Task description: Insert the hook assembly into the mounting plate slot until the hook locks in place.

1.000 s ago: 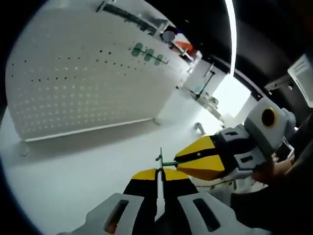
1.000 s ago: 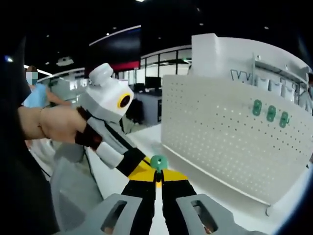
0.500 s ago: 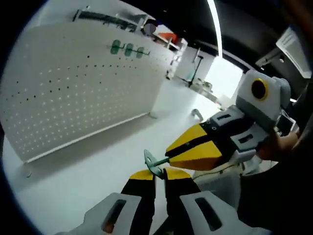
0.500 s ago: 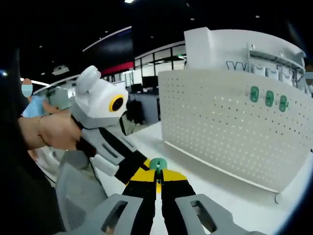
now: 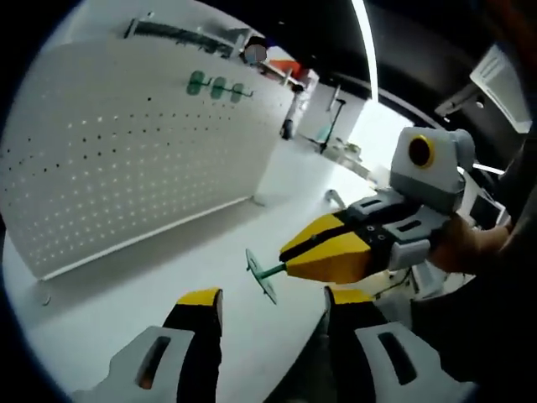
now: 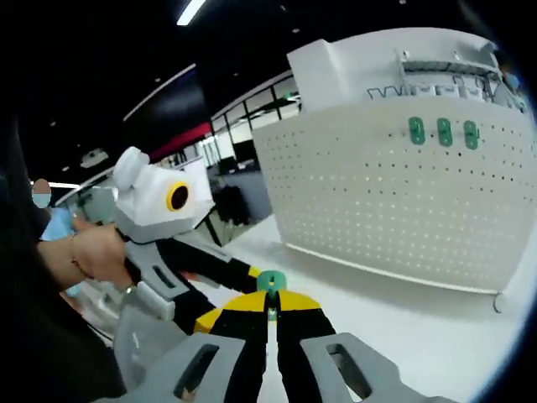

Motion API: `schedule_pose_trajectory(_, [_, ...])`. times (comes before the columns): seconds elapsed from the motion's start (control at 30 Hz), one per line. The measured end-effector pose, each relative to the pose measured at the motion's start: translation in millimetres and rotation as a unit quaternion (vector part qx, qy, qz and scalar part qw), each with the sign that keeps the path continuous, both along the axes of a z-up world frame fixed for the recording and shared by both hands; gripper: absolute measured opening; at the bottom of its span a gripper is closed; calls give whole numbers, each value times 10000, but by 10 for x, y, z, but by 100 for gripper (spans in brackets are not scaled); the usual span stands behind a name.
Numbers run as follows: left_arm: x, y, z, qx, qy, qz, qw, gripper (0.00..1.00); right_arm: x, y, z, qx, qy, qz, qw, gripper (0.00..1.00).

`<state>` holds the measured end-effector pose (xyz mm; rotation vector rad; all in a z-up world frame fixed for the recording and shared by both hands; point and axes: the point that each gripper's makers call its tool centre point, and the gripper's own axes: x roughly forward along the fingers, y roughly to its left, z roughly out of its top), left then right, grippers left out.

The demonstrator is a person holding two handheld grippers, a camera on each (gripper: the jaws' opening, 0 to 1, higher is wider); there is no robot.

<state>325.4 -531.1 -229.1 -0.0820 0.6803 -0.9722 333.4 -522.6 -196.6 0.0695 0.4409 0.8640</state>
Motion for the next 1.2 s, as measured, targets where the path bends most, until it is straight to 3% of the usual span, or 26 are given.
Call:
schedule_pose_trajectory(0.2, [-86, -80, 11, -118, -4, -150, 9998, 80, 7, -16, -10, 26, 15, -9, 10000, 0])
schedule_pose_trajectory(0.37, [-155, -112, 54, -275, -28, -182, 9995, 89, 8, -23, -20, 20, 14, -15, 10000, 0])
schedule_pose_trajectory(0.47, [-129, -100, 85, -354, -47, -61, 9993, 99, 2, -24, -29, 14, 22, -15, 10000, 0])
schedule_pose_trajectory(0.9, [-24, 8, 289, -608, -328, 364, 9970, 100, 40, -72, 27, 32, -71, -92, 9999, 0])
schedule_pose_trajectory(1.03, [-44, 0, 352, -637, -581, 368, 9956, 100, 52, -94, 30, 37, -86, -121, 9999, 0])
schedule_pose_trajectory(1.2, [-31, 37, 388, -711, -653, 453, 9943, 100, 105, -173, 43, 54, -134, -254, 9996, 0])
